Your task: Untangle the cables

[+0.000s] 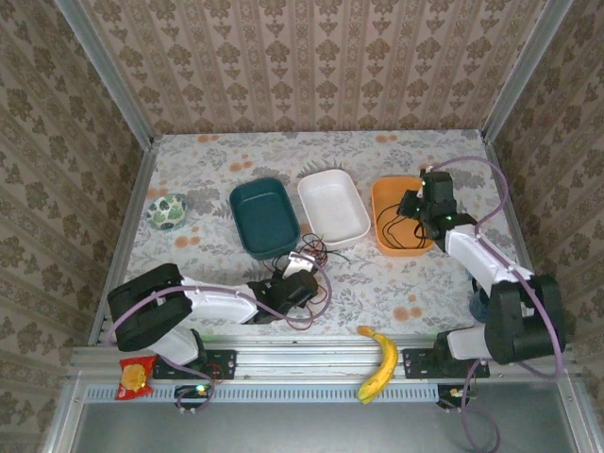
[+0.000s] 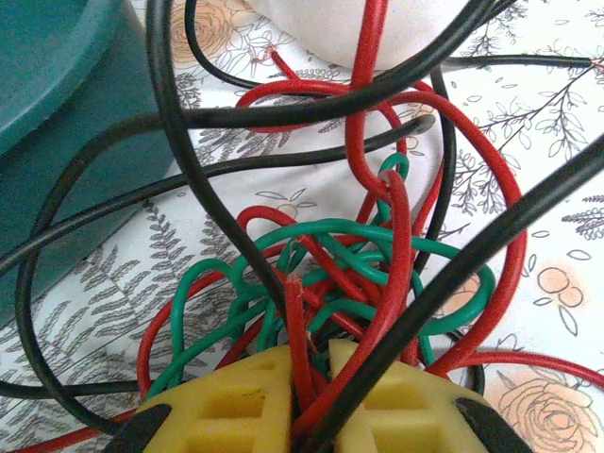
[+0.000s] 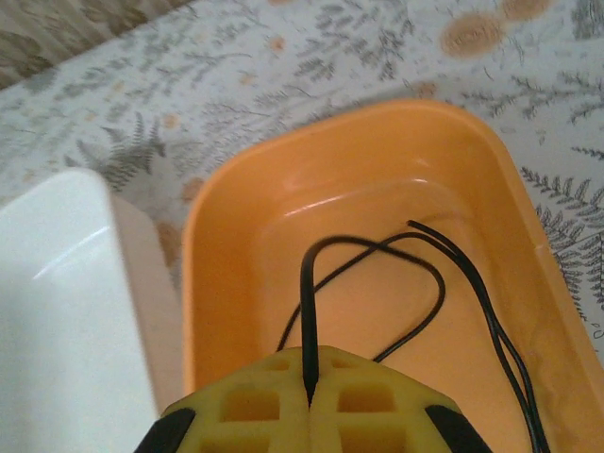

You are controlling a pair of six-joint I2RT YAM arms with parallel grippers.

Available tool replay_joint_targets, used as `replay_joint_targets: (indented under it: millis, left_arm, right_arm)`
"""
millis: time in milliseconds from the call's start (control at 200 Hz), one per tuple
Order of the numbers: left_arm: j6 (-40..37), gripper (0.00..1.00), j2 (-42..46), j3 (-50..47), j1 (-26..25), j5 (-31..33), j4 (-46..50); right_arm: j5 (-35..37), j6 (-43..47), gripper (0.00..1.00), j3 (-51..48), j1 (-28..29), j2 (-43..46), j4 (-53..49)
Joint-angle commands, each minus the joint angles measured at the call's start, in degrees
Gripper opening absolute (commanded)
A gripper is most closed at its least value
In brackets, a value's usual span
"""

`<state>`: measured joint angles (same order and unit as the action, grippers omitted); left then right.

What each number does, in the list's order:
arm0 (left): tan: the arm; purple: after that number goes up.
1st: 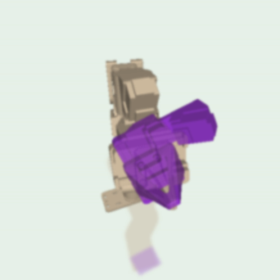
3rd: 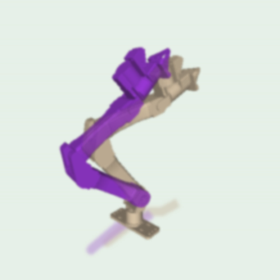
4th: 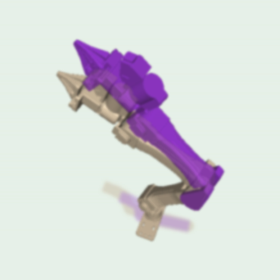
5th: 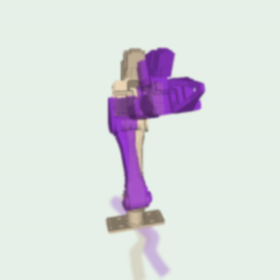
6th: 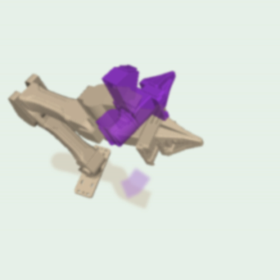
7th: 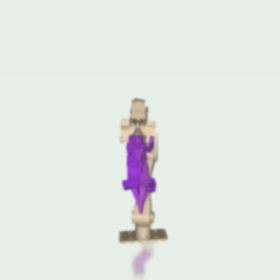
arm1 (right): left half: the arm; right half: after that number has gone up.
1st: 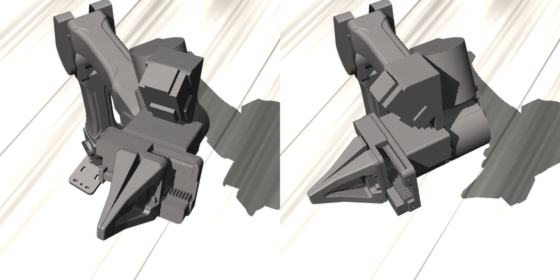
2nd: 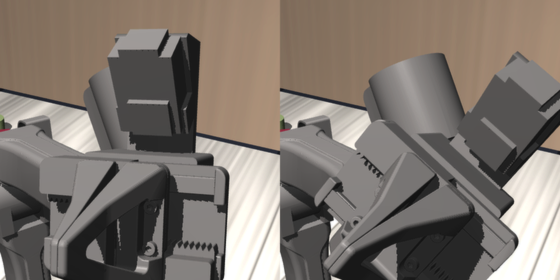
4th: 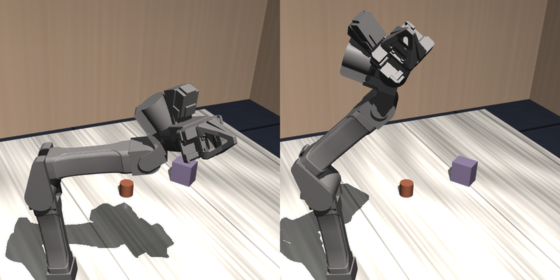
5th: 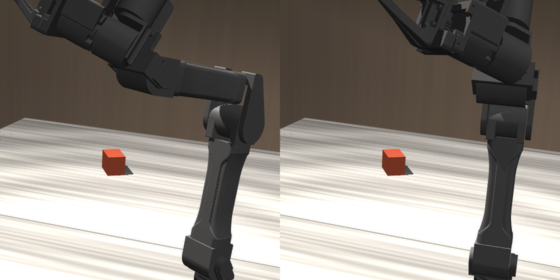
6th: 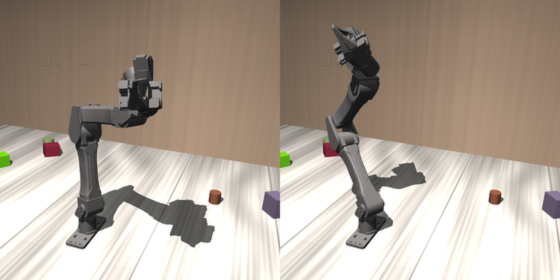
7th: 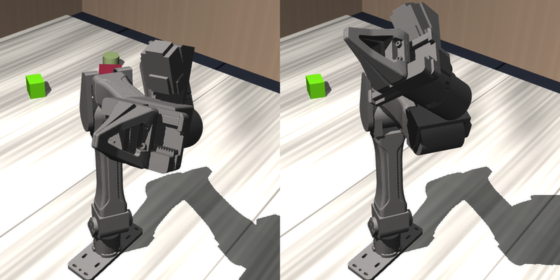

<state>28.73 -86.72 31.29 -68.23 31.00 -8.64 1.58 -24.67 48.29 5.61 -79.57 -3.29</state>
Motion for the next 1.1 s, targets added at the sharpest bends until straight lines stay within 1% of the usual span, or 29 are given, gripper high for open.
replay_joint_targets:
  millis: [0, 95, 240, 325, 355, 400, 445, 470, 555, 620, 670, 690, 740, 815, 955, 1095]
  left_arm:
    - [-1.16, 0.15, 1.44, -2.5, -0.33, 1.38, 7.79]
    - [-1.83, 0.15, 3.1, -2.65, -0.43, 1.66, 7.78]
    - [-3.29, 0.16, 5.15, -2.84, -0.42, 1.53, 7.15]
    - [-4.67, 0.15, 5.98, -3.39, -0.42, 0.71, 5.55]
    - [-5.14, 0.15, 6.26, -3.6, -0.42, 0.32, 4.87]
    - [-5.67, 0.15, 6.63, -4.09, -0.42, -0.1, 3.85]
    - [-6.07, 0.15, 6.93, -4.44, -0.42, -0.45, 3.11]
    - [-6.27, 0.15, 7.06, -4.61, -0.47, -0.57, 2.63]
    - [-7.02, 0.15, 7.14, -4.66, -0.42, -0.94, 1.93]
    - [-7.73, 0.15, 6.91, -4.35, -0.42, -1.58, 1.6]
    - [-8.25, 0.15, 6.66, -4.22, -0.42, -2.2, 1.2]
    - [-8.41, 0.15, 6.47, -4.09, -0.42, -2.41, 1.05]
    - [-8.81, 0.15, 6.02, -3.72, -0.42, -2.9, 1.01]
    - [-9.34, 0.14, 5.4, -3.45, -0.42, -3.57, 0.59]
    - [-10.36, 0.14, 4.27, -3.0, -0.42, -4.53, -0.46]
    - [-11.37, 0.14, 2.73, -1.74, -0.42, -5.43, -0.63]
  right_arm:
    - [3.26, -3.5, 0.0, 3.06, -0.24, -3.69, -1.7]
    - [6.25, -6.27, 0.0, 3.32, -0.24, -6.07, -3.24]
    - [5.4, -7.97, 0.0, 3.21, -0.31, -7.94, -3.77]
    - [6.64, -8.76, 0.02, 3.28, -0.33, -8.02, -5.46]
    - [7.05, -8.73, 0.08, 3.3, -0.33, -7.82, -5.85]
    - [7.45, -8.73, 0.21, 3.13, -0.32, -7.22, -5.97]
    - [7.54, -8.49, 0.36, 2.72, -0.33, -6.28, -5.47]
    - [7.68, -8.39, 0.41, 2.45, -0.27, -5.63, -5.1]
    - [8.5, -8.13, 0.51, 1.51, -0.25, -3.13, -3.9]
    - [9.04, -7.48, 0.55, 1.04, -0.25, -1.1, -3.08]
    - [9.12, -6.79, 0.56, 0.85, -0.24, -0.41, -2.66]
    - [9.14, -6.46, 0.56, 0.84, -0.18, 1.45, -2.6]
    - [9.14, -5.73, 0.56, 0.75, -0.04, 2.94, -2.39]
    - [8.41, -3.88, 0.56, 0.66, 1.05, 4.94, -2.04]
    - [9.4, -0.92, 0.57, 0.44, 5.44, 8.37, -2.43]
    - [7.05, -0.98, 0.57, -0.28, 11.8, 9.61, -2.15]
